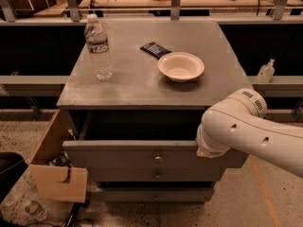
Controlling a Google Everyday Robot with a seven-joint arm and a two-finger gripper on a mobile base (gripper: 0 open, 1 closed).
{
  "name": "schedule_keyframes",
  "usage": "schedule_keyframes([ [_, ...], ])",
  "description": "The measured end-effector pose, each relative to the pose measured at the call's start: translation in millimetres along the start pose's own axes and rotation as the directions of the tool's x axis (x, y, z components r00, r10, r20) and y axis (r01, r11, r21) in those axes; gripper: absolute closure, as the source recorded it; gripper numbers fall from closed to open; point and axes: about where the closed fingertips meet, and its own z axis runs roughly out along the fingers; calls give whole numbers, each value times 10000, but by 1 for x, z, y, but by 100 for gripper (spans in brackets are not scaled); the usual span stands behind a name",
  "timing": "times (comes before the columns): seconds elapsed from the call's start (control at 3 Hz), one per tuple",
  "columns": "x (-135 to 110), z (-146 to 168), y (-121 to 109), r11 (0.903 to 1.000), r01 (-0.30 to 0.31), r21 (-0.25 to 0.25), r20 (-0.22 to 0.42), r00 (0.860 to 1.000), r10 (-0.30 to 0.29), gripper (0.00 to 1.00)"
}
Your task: Open top drawer
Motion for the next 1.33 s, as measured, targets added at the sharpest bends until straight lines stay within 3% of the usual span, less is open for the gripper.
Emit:
schedule_keyframes([
  [1.0,4,-19,9,9999,85,100,-171,9998,-84,100],
  [1.33,13,-43,4,9996,183,232,-386,9991,-174,100],
])
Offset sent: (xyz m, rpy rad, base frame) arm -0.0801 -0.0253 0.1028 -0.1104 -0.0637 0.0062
